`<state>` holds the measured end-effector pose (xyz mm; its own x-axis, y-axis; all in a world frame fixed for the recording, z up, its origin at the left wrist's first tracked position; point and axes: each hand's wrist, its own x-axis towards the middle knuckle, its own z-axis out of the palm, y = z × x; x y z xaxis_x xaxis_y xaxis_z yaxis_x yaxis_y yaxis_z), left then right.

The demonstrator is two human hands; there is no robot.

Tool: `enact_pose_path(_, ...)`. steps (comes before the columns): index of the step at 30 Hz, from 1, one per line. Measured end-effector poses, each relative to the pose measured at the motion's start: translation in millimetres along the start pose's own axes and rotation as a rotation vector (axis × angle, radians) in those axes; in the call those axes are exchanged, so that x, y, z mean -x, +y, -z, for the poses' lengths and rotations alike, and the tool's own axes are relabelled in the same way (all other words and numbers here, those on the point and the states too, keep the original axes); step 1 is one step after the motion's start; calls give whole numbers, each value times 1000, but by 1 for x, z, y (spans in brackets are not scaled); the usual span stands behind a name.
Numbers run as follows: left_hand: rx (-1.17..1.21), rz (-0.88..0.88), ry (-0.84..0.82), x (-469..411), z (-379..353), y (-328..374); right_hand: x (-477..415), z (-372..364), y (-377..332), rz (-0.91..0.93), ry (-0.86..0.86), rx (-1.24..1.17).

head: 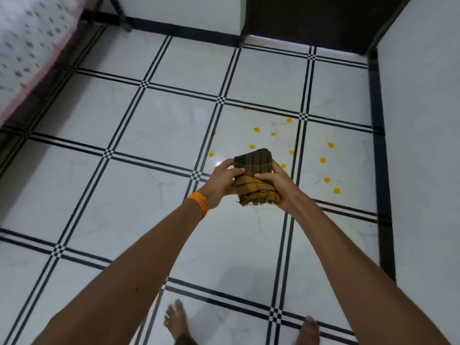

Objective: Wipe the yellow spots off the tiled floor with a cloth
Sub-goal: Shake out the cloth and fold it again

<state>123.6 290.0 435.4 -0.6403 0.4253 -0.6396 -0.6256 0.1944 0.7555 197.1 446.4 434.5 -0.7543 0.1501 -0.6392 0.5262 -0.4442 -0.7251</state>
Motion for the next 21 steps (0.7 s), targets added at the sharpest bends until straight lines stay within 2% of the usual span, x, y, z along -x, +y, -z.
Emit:
enact_pose_path(8,-60,23,-53,-33,148,30,-62,-140,13,-17,76,-66)
enact_pose_path(15,-81,51,-25,-121,217,23,-168,-188,31,-87,156,-84)
enact_pose_path(21,-121,157,12,-239,298,-26,-308,-216,101,-190,187,-212)
